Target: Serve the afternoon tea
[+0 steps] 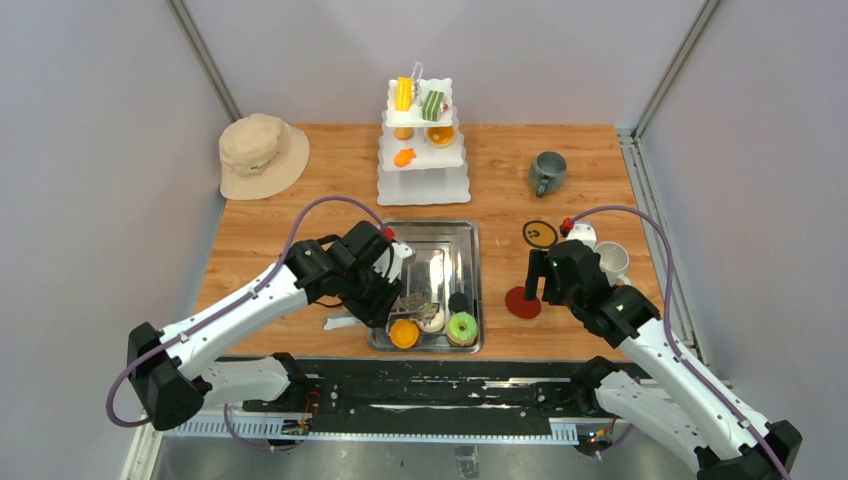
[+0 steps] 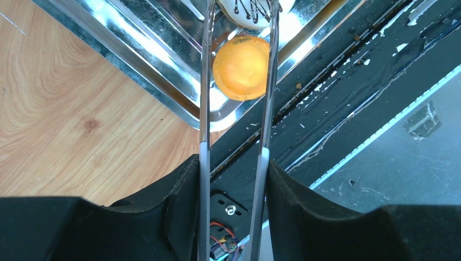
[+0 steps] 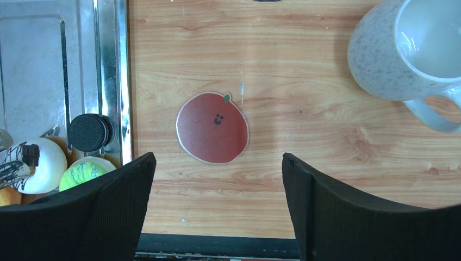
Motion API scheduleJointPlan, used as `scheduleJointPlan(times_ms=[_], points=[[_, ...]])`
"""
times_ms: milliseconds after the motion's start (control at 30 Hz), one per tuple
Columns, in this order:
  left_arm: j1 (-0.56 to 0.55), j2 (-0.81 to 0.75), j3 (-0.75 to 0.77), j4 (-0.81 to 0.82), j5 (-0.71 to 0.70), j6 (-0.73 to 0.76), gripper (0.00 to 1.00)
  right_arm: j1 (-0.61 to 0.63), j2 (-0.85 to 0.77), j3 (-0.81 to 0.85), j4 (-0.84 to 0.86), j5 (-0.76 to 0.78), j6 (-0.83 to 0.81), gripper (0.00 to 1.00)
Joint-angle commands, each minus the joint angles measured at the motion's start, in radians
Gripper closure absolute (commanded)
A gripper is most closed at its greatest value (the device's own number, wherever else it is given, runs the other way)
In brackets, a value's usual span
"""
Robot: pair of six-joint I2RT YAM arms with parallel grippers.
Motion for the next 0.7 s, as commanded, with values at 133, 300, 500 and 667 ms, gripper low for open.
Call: scheduleJointPlan(times_ms=[133, 300, 500, 667], points=[[-0.011, 0.029, 0.007, 0.024, 0.017, 0.015, 0.52, 0.008, -0.004, -0.01, 0.017, 0.001, -0.004, 0.15], [-0.011, 0.052, 0.026, 0.024, -0.021, 0.017, 0.57, 0.007, -0.006, -0.01, 0.017, 0.002, -0.003, 0.15], [-0.011, 0.046, 0.033, 0.024, -0.02, 0.021, 0.69, 0.007, -0.022, -0.018, 0.014, 0.003, -0.004, 0.15], [-0.011, 0.056, 0.04, 0.023, -0.013, 0.011, 0.78, 0.007, -0.019, -0.017, 0.013, 0.0, -0.002, 0.15]])
